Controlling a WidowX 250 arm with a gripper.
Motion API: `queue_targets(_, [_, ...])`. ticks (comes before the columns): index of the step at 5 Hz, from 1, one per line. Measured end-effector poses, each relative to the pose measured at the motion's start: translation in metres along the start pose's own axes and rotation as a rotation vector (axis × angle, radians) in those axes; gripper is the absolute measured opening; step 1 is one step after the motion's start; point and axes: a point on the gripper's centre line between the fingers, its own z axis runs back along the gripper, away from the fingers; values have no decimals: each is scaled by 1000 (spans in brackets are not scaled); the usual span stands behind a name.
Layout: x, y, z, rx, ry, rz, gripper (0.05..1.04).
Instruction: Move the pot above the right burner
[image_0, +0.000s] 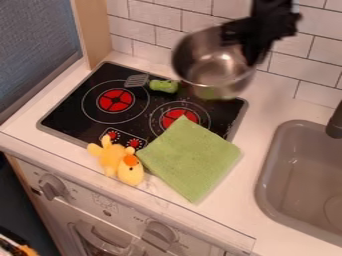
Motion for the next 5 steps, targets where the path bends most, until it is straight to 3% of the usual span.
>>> queue_targets(2, [16,12,-51,-59,-69,-38,83])
queue_targets(3, [15,18,-59,-77,-74,-43,120])
queue_targets(4, [10,21,-56,-92,-53,-25,306])
queue_targets(5, [13,17,-62,-109,-45,-4,601])
